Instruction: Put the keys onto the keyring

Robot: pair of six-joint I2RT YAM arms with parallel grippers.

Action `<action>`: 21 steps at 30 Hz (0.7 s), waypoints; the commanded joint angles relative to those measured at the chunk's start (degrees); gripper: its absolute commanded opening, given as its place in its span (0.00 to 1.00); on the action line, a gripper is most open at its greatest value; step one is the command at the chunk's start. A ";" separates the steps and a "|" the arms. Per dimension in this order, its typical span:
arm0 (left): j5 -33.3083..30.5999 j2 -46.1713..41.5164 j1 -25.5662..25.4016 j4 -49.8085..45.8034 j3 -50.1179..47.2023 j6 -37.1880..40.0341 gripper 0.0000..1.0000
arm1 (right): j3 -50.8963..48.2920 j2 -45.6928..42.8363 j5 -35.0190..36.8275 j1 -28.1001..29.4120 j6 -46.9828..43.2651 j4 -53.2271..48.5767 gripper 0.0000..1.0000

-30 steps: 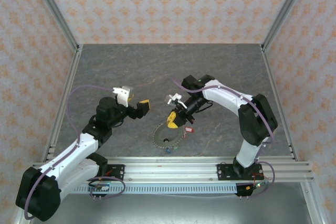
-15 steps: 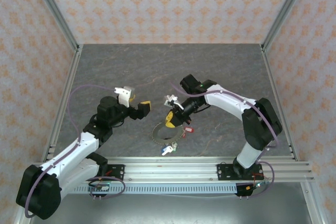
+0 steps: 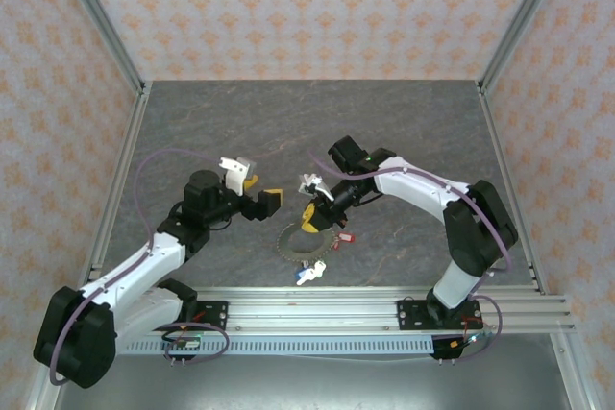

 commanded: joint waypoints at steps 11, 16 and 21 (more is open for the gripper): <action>-1.03 0.40 0.19 -1.71 2.72 1.06 0.89 | -0.98 -4.07 4.01 0.34 5.64 7.06 0.00; -12.65 -6.59 0.30 -5.88 1.97 -2.93 0.90 | -7.20 -14.85 14.93 0.34 19.26 23.90 0.00; -16.62 -14.03 0.29 -12.40 2.66 -8.39 0.94 | -17.33 -27.19 29.41 2.11 26.46 41.17 0.00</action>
